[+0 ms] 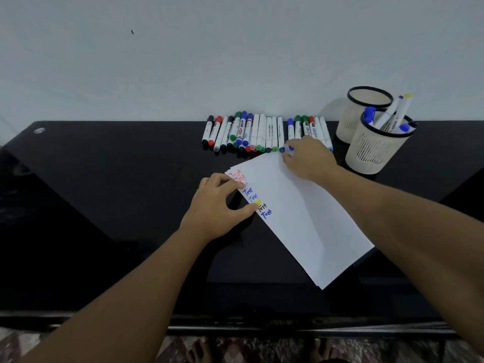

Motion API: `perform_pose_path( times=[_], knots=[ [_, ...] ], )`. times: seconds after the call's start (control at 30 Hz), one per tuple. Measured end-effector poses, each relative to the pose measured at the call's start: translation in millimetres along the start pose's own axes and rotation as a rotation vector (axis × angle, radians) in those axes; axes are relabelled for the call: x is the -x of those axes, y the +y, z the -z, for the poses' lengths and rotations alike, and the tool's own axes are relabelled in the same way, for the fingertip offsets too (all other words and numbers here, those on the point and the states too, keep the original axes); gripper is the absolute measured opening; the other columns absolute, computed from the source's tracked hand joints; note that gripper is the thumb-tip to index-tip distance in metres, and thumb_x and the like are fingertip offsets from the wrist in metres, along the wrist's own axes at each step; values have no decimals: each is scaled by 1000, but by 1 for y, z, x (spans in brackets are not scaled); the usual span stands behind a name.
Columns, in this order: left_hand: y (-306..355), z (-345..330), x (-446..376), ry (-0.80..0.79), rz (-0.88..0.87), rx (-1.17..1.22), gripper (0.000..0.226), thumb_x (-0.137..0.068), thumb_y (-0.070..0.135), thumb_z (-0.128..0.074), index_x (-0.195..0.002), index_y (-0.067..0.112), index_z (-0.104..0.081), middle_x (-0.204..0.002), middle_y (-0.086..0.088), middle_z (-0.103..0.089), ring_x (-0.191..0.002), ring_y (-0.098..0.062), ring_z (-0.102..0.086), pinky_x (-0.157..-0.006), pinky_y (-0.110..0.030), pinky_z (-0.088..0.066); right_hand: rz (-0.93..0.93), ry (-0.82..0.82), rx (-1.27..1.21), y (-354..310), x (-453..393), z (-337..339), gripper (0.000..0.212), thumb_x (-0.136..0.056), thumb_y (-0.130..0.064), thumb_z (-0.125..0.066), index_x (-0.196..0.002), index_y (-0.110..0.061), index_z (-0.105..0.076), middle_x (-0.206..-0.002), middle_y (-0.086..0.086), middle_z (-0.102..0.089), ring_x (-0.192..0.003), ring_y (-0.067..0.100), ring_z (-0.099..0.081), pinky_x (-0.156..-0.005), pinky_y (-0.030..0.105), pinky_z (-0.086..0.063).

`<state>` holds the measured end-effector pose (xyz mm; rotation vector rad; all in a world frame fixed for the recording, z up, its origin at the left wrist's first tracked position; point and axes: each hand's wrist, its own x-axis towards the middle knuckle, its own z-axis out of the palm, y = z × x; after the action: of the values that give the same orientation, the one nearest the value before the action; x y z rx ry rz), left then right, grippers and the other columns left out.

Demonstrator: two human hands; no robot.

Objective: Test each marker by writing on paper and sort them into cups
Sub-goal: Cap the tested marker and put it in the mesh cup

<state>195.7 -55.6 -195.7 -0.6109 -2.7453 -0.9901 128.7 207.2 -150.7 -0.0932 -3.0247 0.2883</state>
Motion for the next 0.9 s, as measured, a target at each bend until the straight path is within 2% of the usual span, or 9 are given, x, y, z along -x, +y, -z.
perform_pose_path(
  times=[0.07,0.2,0.27,0.33,0.47,0.63,0.73,0.8,0.9],
  knots=[
    [0,1,-1,1,4,-1,55,-80,65,-71,-127,36,-66,-125,18,-47,-121,-5,-36,-102,-32,-42,-16,32,-25,4,4,1,34,-104,-39,-48,-127,-20,-63,-116,9,-58,-108,30,-58,-77,35,-47],
    [0,0,0,-2,6,-2,54,-80,65,-72,-126,37,-66,-124,18,-46,-121,-5,-36,-101,-31,-42,-17,127,-20,15,16,-5,26,-102,-41,-53,-118,-24,-65,-112,6,-47,-110,29,-49,-82,38,-49],
    [1,0,0,-1,8,-5,55,-79,65,-72,-125,37,-66,-124,18,-46,-121,-5,-36,-101,-31,-42,-42,84,-27,17,17,-6,32,-103,-42,-50,-129,-29,-64,-122,9,-50,-118,31,-46,-90,40,-49],
    [2,1,0,-4,14,-7,55,-79,66,-72,-126,37,-66,-125,18,-46,-121,-5,-36,-101,-31,-41,-30,53,-45,15,15,-6,36,-104,-39,-47,-136,-33,-63,-130,9,-53,-123,31,-46,-92,40,-47],
    [3,3,-1,-13,24,-1,54,-80,63,-73,-127,37,-66,-125,19,-46,-122,-4,-35,-100,-28,-39,-2,94,-52,13,10,-7,35,-106,-35,-45,-135,-37,-65,-130,10,-55,-121,30,-50,-87,37,-46],
    [3,2,0,-9,25,3,54,-79,63,-74,-126,37,-66,-124,19,-46,-120,-3,-36,-99,-27,-38,-22,29,-12,12,5,-4,39,-106,-34,-42,-141,-34,-59,-127,11,-56,-121,33,-49,-85,38,-43],
    [3,3,0,-10,28,-4,54,-79,64,-74,-126,37,-66,-124,19,-46,-121,-4,-36,-98,-27,-38,-12,109,-46,16,11,-3,30,-104,-33,-49,-129,-28,-65,-117,8,-60,-108,30,-56,-82,39,-50],
    [4,3,0,-13,31,-10,54,-79,64,-74,-126,37,-66,-125,19,-46,-121,-4,-36,-98,-28,-38,26,204,-54,18,23,-5,18,-102,-30,-54,-118,-23,-58,-106,8,-58,-95,29,-56,-74,41,-52],
    [5,3,0,-12,25,-11,54,-79,63,-74,-126,37,-66,-125,19,-46,-121,-4,-36,-99,-28,-39,66,321,-116,19,46,-9,12,-104,-25,-52,-110,-16,-47,-92,7,-57,-76,28,-53,-59,38,-42]
  ],
)
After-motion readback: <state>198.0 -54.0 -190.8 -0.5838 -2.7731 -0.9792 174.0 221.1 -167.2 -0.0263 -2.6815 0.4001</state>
